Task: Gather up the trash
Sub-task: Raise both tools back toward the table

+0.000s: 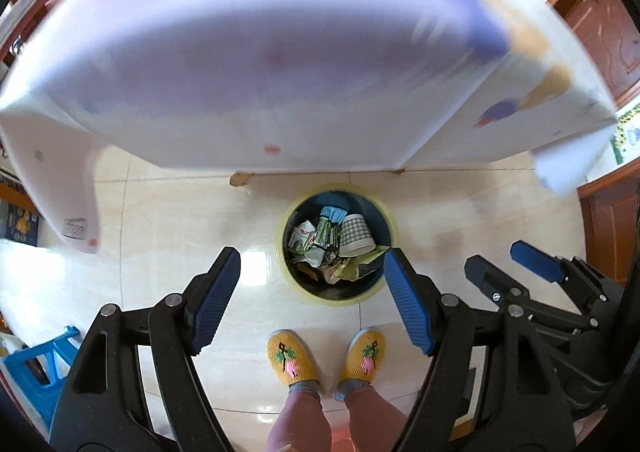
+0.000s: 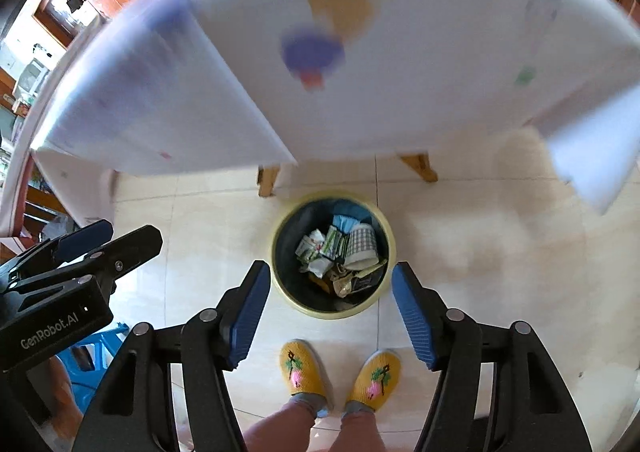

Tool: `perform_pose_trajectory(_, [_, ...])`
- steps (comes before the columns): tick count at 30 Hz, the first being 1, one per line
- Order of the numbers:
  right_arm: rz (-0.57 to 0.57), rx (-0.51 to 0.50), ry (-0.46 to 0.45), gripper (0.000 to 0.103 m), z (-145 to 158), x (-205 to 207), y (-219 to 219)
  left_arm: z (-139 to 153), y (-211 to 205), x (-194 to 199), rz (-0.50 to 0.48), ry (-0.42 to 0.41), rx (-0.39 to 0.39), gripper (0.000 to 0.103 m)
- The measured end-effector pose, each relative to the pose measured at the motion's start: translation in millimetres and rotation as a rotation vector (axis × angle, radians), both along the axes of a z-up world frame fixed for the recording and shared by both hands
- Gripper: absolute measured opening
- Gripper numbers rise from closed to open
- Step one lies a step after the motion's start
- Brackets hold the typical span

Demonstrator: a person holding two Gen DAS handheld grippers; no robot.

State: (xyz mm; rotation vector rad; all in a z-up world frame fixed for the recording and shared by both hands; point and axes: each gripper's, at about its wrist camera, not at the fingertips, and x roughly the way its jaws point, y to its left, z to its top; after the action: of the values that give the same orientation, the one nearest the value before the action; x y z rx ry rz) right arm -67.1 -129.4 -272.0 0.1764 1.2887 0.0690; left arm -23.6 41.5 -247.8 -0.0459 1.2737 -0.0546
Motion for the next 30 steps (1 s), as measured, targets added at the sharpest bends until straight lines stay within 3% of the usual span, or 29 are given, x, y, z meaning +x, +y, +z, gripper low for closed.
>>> perform_pose_trajectory(9, [-0.008,-0.025,-0.111,0.071,131,-12,15,122,4,-15,-0.095,-0.094,-0.022,0.072])
perform_pose_trajectory(14, [-0.026,-0.039,-0.18,0.073,185,-14,22,177,12,-17,-0.126,-0.157,-0.03,0.071])
perform_pose_trajectory(20, [-0.055,-0.064,-0.261,0.075,236,-8,25,221,26,-15,-0.162,-0.232,-0.033,0.072])
perform_pose_trajectory(30, [-0.048,-0.113,-0.4,0.084,297,23,39,265,38,8,-0.173,-0.363,-0.027,0.072])
